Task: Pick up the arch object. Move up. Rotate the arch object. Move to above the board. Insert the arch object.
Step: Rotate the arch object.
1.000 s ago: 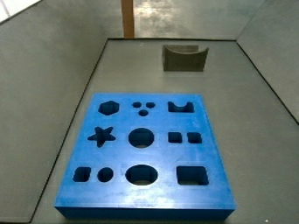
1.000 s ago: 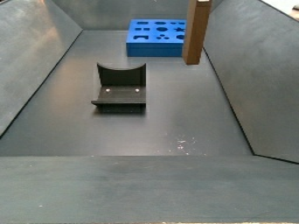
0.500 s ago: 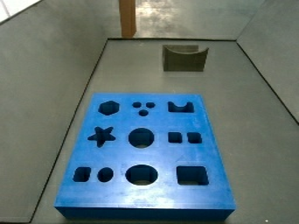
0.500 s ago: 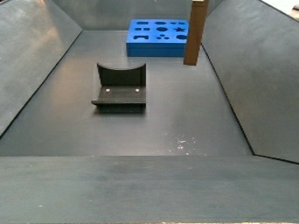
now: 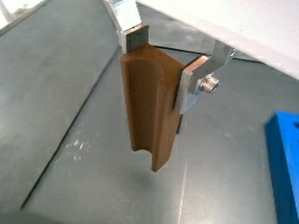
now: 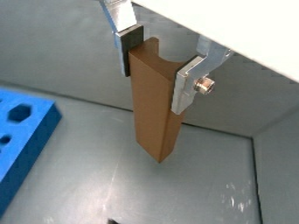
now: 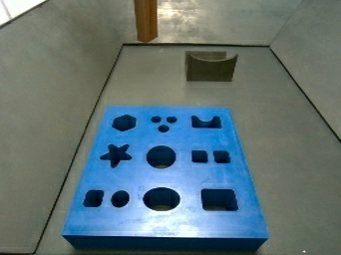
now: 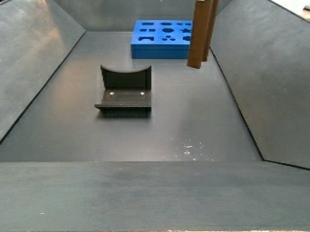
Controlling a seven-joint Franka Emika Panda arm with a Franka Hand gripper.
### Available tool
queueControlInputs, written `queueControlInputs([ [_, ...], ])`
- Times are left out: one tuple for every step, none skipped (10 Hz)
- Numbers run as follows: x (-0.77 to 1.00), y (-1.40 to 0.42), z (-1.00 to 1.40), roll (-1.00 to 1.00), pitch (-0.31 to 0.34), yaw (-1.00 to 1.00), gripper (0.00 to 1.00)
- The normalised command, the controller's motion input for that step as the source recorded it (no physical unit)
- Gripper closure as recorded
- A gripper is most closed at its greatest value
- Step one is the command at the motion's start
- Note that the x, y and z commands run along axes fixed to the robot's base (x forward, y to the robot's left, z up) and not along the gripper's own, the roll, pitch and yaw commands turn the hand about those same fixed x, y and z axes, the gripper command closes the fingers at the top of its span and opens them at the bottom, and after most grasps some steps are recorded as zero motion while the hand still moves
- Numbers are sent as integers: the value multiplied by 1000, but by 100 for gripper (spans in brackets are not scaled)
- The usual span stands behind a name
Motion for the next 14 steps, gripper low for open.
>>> queueControlInputs([
  [49,30,-16,-63,84,-1000,100],
  [49,30,-15,-77,102,-1000,100],
  [0,0,0,-26,34,-1000,100],
  [1,0,3,-28,37,-1000,100],
  [1,2,4,-31,40,-1000,100],
  [1,6,4,-34,43,-1000,100],
  [1,8,4,-37,48,-1000,100],
  [2,10,5,-43,55,-1000,100],
  [3,11,6,-49,63,-1000,100],
  [4,12,7,-57,73,-1000,100],
  [5,12,8,-67,85,-1000,100],
  [7,13,9,-89,111,-997,100],
  [9,13,11,-89,109,-745,100],
  [13,14,13,-89,105,-446,100],
])
